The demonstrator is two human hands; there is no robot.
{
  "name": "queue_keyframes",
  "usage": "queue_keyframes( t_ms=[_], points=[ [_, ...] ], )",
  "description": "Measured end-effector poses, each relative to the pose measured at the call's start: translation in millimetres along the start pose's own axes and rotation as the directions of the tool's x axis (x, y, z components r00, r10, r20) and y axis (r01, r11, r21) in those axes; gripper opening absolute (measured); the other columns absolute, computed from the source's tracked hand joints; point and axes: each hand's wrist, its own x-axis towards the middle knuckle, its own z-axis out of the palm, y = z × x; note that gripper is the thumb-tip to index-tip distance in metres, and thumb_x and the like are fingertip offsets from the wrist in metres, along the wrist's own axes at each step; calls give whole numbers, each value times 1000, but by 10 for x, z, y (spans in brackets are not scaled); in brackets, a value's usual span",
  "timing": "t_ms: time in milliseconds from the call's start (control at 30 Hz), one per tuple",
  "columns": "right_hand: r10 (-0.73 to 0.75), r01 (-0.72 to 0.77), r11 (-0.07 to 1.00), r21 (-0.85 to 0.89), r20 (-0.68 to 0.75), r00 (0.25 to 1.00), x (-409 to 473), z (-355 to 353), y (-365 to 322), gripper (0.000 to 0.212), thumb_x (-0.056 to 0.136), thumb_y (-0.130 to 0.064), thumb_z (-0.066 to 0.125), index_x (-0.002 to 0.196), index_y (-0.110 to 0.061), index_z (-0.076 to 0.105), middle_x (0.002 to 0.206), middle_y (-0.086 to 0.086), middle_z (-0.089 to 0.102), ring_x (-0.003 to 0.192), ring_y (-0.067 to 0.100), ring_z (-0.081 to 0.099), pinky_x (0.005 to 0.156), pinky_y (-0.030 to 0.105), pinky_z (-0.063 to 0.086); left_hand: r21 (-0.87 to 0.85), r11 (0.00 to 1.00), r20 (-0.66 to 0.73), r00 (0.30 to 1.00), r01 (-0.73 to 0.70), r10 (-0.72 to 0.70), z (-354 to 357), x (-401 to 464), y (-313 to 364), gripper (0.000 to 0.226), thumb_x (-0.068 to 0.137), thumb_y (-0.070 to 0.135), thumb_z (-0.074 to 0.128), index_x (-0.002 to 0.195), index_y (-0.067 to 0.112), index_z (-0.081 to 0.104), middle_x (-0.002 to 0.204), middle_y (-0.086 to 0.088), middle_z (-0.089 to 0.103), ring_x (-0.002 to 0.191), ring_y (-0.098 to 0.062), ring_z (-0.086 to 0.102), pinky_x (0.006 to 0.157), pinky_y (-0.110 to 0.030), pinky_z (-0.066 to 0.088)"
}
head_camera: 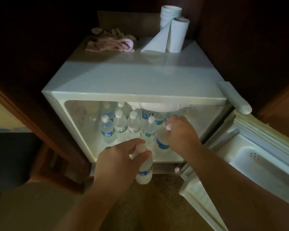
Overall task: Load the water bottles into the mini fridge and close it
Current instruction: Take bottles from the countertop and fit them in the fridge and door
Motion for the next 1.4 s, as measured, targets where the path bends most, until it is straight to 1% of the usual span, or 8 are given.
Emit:
queue_keyframes(
  t_ms=[233, 367, 467, 667, 767, 1033, 1233, 1400],
  points=[
    [75, -69, 963, -261, 12, 997, 428, 190, 120, 50, 86, -16, 73, 128, -11, 46, 123, 11, 56, 109, 26, 60, 94, 37, 54, -26, 993, 41, 993, -113, 114, 345, 533, -260, 25, 81, 65, 66, 101, 50, 68, 89, 28, 73, 87, 7, 68, 78, -31, 59],
    [154, -164, 984, -74, -124, 980, 534, 331, 272, 59, 86, -10, 71, 140, -11, 46, 130, 13, 56, 115, 29, 58, 96, 37, 50, -146, 980, 20, 990, -137, 142, 503, 769, -389, 27, 78, 57, 76, 104, 48, 74, 93, 27, 75, 89, 10, 68, 82, -31, 60],
    [82, -87, 996, -4, -288, 954, 572, 509, 415, 32, 93, -6, 57, 125, -7, 56, 122, 17, 61, 107, 33, 60, 78, 31, 41, -199, 968, -10, 989, -150, 151, 620, 850, -491, 36, 76, 54, 81, 110, 41, 76, 94, 25, 76, 88, 15, 67, 84, -24, 59],
    [119, -78, 990, 121, -386, 915, 563, 813, 531, 43, 82, 7, 63, 121, -12, 64, 118, 13, 60, 103, 29, 56, 81, 31, 43, -288, 949, -10, 991, -131, 134, 745, 902, -675, 39, 73, 59, 80, 108, 42, 76, 94, 23, 77, 92, 9, 70, 87, -34, 60],
    [119, -64, 989, 136, -453, 884, 603, 892, 567, 39, 84, 5, 62, 119, -11, 66, 117, 15, 60, 108, 32, 56, 88, 36, 45, -263, 956, 12, 990, -133, 141, 776, 890, -698, 37, 76, 58, 80, 109, 42, 75, 95, 23, 77, 92, 9, 70, 87, -36, 60],
    [124, -40, 988, 150, -604, 788, 827, 1027, 628, 23, 85, 1, 59, 105, -5, 70, 106, 17, 60, 94, 36, 58, 79, 36, 43, -232, 963, 2, 990, -138, 143, 850, 979, -541, 28, 81, 46, 81, 107, 39, 75, 92, 23, 75, 90, 10, 68, 89, -33, 59],
    [223, -60, 955, 292, -567, 793, 828, 1002, 626, 23, 87, -6, 60, 105, -12, 71, 106, 10, 64, 94, 32, 60, 78, 31, 43, -165, 967, 23, 980, -193, 199, 934, 1094, -394, 30, 84, 42, 79, 113, 33, 74, 102, 16, 77, 93, 2, 69, 85, -32, 59],
    [305, -171, 933, 316, -446, 842, 775, 898, 563, 25, 96, -18, 51, 111, -25, 70, 110, 7, 66, 96, 31, 62, 76, 31, 44, -24, 961, 41, 960, -276, 277, 1019, 1272, -153, 20, 86, 43, 77, 100, 30, 74, 88, 6, 76, 85, -13, 70, 79, -36, 58]
  ],
)
